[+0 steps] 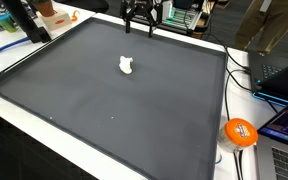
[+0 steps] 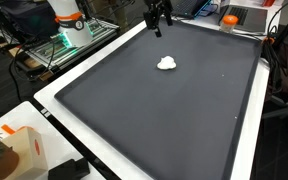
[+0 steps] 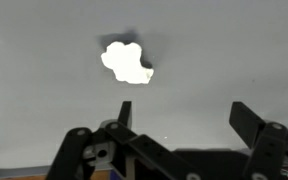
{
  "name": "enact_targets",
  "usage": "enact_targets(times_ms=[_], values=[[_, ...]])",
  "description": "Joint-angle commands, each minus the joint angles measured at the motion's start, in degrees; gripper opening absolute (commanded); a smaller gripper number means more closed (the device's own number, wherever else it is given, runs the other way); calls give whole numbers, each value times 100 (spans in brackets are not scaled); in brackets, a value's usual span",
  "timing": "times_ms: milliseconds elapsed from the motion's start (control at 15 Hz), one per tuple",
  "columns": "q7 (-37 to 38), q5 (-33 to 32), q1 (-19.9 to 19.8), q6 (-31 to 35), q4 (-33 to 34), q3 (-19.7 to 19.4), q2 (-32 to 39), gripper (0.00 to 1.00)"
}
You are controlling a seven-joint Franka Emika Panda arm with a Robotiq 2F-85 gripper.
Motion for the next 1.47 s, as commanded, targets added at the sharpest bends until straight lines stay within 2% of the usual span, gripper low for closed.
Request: enact_targets(times_ms=[0, 267, 667, 733, 800, 933, 1000, 1133, 1400], values=[[-410, 72, -1524, 164, -27, 1492, 722, 100], [-462, 80, -3137, 676, -156, 2947, 879, 100], [-873, -77, -5489, 2025, -203, 5197, 1393, 100], [-437, -314, -4704, 1829, -70, 4622, 1286, 100], [-467, -350, -5020, 2021, -80, 4932, 1383, 100], [-524, -372, -5287, 2113, -85, 5151, 1502, 100], [-166, -335, -5163, 1814, -83, 4885, 1256, 100], [152, -380, -4749, 1616, -27, 4435, 1476, 100], [680, -626, -3811, 1407, 57, 3295, 1601, 100]])
